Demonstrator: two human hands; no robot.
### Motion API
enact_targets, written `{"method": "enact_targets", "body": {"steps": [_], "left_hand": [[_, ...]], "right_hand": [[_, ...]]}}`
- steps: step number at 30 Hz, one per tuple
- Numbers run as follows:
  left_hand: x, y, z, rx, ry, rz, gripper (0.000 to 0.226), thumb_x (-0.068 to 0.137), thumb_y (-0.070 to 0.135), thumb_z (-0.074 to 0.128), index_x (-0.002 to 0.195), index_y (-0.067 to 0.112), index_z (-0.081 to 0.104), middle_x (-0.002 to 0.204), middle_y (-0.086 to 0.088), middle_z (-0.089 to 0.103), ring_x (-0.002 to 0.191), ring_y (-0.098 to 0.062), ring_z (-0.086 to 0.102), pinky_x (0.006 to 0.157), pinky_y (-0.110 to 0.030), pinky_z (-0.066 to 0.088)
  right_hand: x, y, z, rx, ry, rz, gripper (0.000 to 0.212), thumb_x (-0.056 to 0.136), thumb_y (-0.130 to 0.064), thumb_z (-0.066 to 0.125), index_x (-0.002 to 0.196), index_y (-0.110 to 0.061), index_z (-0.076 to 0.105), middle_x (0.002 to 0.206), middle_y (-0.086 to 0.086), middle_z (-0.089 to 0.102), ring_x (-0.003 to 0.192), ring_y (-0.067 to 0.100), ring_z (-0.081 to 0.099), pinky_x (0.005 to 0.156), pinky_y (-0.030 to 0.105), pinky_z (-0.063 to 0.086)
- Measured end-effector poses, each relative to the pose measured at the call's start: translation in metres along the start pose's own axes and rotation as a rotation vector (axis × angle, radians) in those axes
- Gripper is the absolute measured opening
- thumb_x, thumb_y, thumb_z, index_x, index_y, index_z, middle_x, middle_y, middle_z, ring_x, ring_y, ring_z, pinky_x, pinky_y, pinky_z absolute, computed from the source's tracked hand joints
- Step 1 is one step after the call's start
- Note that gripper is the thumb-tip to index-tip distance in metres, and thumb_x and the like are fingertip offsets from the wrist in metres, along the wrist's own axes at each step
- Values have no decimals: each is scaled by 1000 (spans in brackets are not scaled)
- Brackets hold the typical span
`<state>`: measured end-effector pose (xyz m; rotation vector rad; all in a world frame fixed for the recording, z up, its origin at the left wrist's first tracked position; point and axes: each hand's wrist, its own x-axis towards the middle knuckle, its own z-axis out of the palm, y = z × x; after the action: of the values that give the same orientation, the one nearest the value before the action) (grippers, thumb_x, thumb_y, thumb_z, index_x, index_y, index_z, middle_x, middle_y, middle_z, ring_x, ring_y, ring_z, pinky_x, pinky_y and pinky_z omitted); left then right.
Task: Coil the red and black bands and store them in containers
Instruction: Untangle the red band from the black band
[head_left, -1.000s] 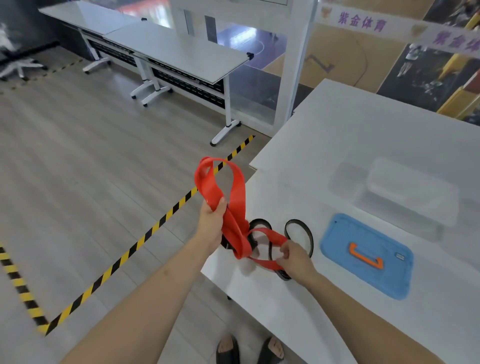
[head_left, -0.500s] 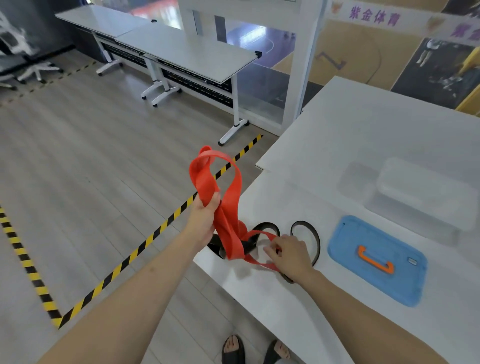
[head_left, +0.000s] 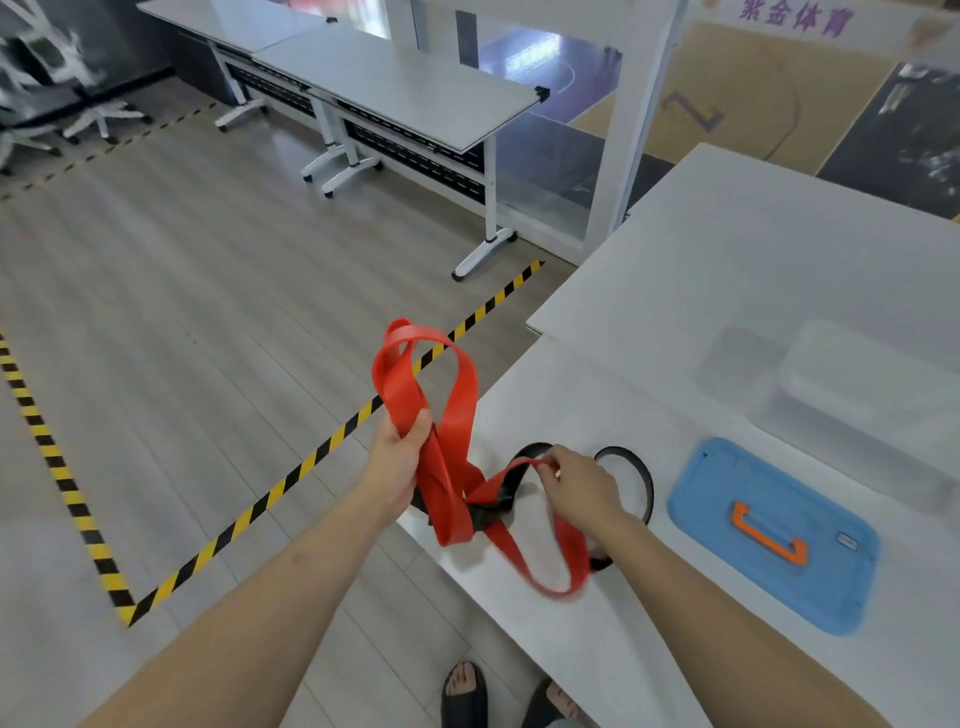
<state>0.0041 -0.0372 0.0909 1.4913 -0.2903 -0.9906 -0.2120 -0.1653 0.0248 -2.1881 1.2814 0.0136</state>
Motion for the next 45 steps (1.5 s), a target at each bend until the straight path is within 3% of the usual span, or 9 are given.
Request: {"method": "enact_targets", "body": {"steps": [6,10,13,16,18,28,35,40,45], "left_hand": [[-7,-27,10,32,12,-54,31,107,24,52,137,20,49,118,-4,69,109,-23,68,93,-43,58],[-10,-35,18,18,-33,-37,28,105,17,57,132,16,52,109,-3,75,107,-29,73,82,-37,61],[-16,-36,23,42,-161,-70,31,103,32,60,131,20,57,116,-7,76,109,-31,73,90,-45,61],[-19,-36,25,112,-263,-104,66,87,56,73,141,25,50,128,-7,71,117,-31,70,98,-53,57],[-19,-37,26,129,-311,-56,74,84,47,81,144,23,46,131,-9,70,119,-31,69,98,-51,57],[-12,-42,18,182,-213,-30,61,76,25,90,128,28,58,114,-2,77,104,-25,75,93,-51,60],[-9,-36,-1,110,-162,-65,59,79,24,87,130,27,57,116,2,76,107,-25,74,91,-48,62],[-2,-29,-16,50,-137,-78,61,79,19,87,132,24,58,120,-2,75,112,-28,71,94,-52,60],[3,-18,-26,13,-94,-56,61,81,18,85,135,24,56,124,-4,73,115,-29,69,97,-54,58]], "right_hand": [[1,-25,-19,665,-52,185,22,96,-21,58,84,-6,68,79,2,77,64,19,77,60,29,50],[0,-37,-26,1020,-117,299,16,90,-16,63,79,-5,63,74,16,62,54,21,60,55,28,51],[5,-50,-25,1138,-128,372,18,87,-20,70,82,-5,61,75,14,52,61,25,49,59,34,44],[9,-64,-28,1179,-115,388,21,99,-11,65,81,-1,65,65,11,62,55,20,61,57,29,53],[11,-71,-27,1236,-144,395,17,100,-10,65,93,5,68,73,15,66,64,23,66,65,34,58],[10,-77,-43,865,-230,68,16,97,-22,72,95,-10,82,94,13,81,79,19,74,76,33,62],[5,-36,-16,768,-109,165,14,97,-11,64,109,-12,71,102,15,77,83,19,73,81,36,62],[-18,-18,26,524,-423,96,22,95,-9,63,116,-15,66,110,1,75,91,9,71,72,16,56],[-22,-22,30,600,-478,55,19,100,-16,61,117,-19,70,109,4,79,104,19,75,99,35,59]]}}
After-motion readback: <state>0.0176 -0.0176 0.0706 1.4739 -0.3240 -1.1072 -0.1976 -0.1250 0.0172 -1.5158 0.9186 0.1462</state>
